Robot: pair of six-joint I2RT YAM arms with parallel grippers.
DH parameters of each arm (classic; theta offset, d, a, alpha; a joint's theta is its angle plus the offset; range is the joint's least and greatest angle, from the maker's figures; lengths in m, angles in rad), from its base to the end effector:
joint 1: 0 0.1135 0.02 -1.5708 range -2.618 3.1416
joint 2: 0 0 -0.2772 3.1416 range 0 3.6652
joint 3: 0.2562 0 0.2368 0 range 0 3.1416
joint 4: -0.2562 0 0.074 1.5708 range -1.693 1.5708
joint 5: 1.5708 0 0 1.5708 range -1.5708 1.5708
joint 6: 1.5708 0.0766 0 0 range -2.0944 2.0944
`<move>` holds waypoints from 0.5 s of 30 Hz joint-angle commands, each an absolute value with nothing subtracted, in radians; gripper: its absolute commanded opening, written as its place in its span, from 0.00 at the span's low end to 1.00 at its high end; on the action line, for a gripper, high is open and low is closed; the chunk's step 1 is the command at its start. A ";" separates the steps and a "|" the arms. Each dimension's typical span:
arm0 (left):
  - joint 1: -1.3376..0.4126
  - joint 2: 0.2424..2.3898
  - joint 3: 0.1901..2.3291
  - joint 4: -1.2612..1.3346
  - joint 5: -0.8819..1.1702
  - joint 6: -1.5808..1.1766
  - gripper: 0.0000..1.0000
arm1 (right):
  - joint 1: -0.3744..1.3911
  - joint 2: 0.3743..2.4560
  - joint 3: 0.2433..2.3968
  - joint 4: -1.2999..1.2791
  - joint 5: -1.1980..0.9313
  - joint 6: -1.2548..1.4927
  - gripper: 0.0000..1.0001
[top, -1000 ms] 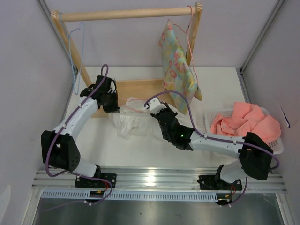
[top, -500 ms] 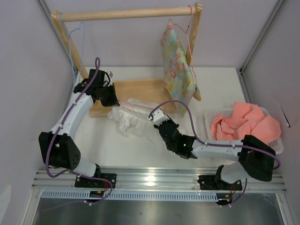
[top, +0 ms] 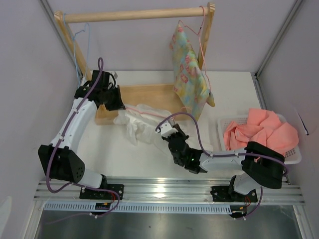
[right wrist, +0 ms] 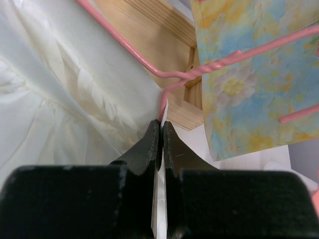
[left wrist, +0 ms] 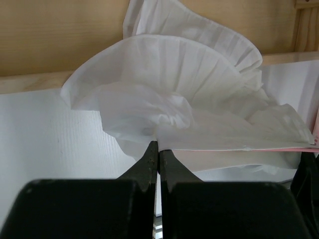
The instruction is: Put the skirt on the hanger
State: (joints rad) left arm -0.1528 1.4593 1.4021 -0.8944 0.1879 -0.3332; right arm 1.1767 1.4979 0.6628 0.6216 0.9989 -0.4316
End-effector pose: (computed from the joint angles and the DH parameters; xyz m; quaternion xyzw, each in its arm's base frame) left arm 0.3021 -0.0610 0.3142 -0.0569 0.9470 -0.1597 0.2729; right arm 0.1788 0.2623 0.2359 -0.2836 0.6906 -0.1467 0.6490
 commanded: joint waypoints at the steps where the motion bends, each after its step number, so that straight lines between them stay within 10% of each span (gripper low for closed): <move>1: -0.153 1.387 1.506 -0.864 0.006 -0.333 0.00 | 1.187 1.517 0.624 0.652 1.132 -0.497 0.00; 15: -0.531 1.430 1.531 -0.894 -0.161 -0.347 0.00 | 1.201 1.511 0.739 0.508 1.097 -0.457 0.00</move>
